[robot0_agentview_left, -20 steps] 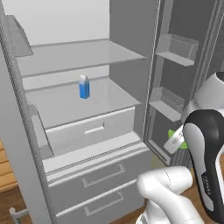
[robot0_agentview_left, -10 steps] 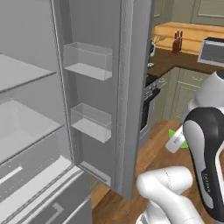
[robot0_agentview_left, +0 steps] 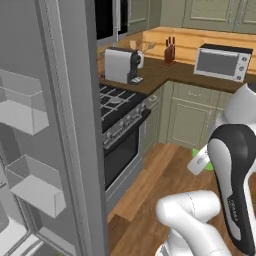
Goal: Grab a lemon wedge from the fridge and one ice cube from the ice bowl, and put them in the glass of lemonade.
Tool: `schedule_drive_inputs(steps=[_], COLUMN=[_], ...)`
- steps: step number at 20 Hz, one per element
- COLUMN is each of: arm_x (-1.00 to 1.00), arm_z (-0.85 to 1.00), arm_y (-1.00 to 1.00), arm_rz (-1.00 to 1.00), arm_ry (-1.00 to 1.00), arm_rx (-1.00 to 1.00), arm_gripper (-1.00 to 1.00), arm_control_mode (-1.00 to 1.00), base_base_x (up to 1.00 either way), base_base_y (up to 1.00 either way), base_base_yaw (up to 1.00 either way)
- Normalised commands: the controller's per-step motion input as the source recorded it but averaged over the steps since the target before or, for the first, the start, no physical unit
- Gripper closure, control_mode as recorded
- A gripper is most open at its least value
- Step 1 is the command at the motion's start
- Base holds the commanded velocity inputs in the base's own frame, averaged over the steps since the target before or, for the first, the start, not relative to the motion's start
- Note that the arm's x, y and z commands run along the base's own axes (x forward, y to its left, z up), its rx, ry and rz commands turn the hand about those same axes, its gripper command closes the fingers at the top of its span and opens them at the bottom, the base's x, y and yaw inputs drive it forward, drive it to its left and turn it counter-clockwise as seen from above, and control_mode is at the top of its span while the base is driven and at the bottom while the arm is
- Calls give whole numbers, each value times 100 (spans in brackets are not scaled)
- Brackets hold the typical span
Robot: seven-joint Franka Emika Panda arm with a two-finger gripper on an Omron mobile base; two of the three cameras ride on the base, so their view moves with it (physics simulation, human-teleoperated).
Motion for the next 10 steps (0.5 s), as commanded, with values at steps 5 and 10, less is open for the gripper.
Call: schedule_drive_inputs(steps=[5, 10], arm_x=[0, 0], arm_z=[0, 0], arm_y=[0, 0], arm_rz=[0, 0], arm_ry=[0, 0], arm_rx=[0, 0], arm_gripper=[100, 100], arm_control_mode=[100, 100], base_base_x=[100, 88], base_base_y=[-6, -38], base_base_yaw=[44, 71])
